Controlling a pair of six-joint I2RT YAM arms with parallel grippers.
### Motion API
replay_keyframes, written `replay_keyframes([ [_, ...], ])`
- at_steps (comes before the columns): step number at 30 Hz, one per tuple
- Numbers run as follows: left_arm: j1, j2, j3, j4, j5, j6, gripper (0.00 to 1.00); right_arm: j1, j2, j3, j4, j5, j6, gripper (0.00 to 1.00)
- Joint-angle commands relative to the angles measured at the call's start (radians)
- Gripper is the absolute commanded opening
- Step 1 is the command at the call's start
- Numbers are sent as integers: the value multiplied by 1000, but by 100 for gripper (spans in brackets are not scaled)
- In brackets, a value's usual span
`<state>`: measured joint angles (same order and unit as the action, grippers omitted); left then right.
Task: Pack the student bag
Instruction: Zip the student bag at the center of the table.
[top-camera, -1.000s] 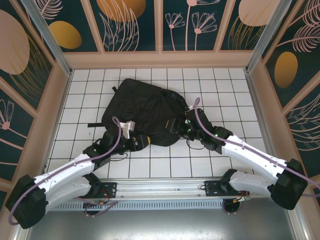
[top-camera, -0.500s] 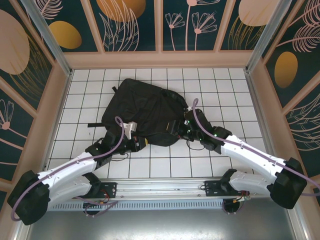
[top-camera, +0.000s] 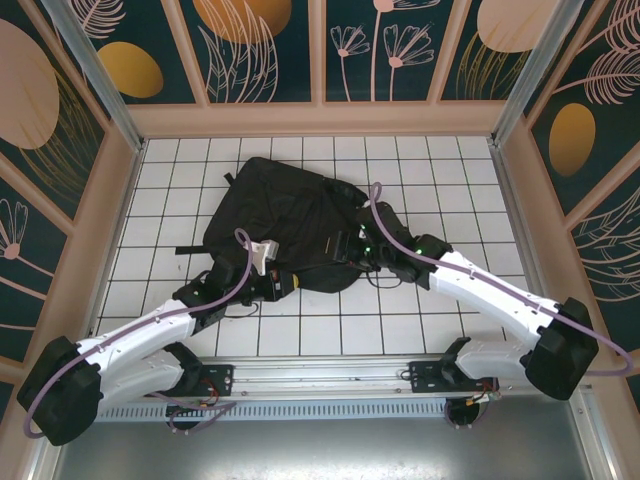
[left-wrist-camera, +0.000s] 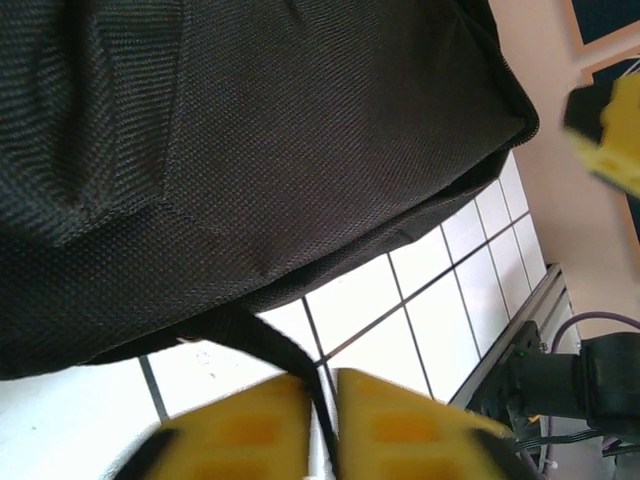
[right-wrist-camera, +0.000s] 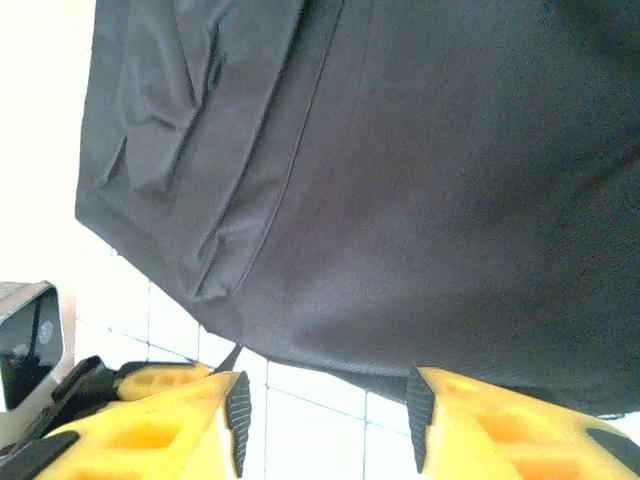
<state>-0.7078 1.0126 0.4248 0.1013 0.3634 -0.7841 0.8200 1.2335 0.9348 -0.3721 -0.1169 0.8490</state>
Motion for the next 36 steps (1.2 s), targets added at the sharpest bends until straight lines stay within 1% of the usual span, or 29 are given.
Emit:
replay_keyframes([
  [1, 3, 0, 9, 49, 43, 16, 42, 7, 20, -50, 97, -108, 114, 48],
  [3, 2, 28, 42, 57, 65, 31, 57, 5, 13, -62, 106, -95, 125, 48],
  [4, 0, 47, 62, 65, 79, 37, 61, 0, 7, -59, 90, -77, 123, 48],
  [6, -1, 87, 94, 70, 91, 44, 65, -10, -15, -61, 67, -46, 123, 48],
  [10, -12, 138, 119, 96, 125, 36, 67, -37, -82, -71, 18, 13, 121, 48],
  [14, -17, 121, 111, 113, 162, 25, 69, -63, -133, -97, 10, 11, 118, 48],
  [20, -18, 6, 116, -23, 109, 52, 70, -57, -126, -108, 48, -51, 121, 48],
  [23, -18, -82, 125, -122, 55, 76, 71, -35, -117, -91, 39, -49, 98, 48],
  [26, -16, -169, 150, -233, -39, 95, 71, 9, -92, -72, 25, -26, 45, 48],
  [28, -13, -199, 178, -305, -108, 97, 71, 42, -63, -67, 28, -15, 18, 48],
  [29, -10, -206, 198, -347, -154, 93, 71, 65, -42, -57, 33, -7, -2, 48],
  [32, -6, -206, 263, -455, -293, 73, 71, 144, 47, 17, -24, 79, -58, 49],
  [34, -2, -213, 298, -507, -385, 52, 73, 186, 107, 76, -56, 117, -84, 51],
  [36, 1, -225, 331, -550, -483, 35, 74, 210, 166, 138, -85, 142, -104, 55],
])
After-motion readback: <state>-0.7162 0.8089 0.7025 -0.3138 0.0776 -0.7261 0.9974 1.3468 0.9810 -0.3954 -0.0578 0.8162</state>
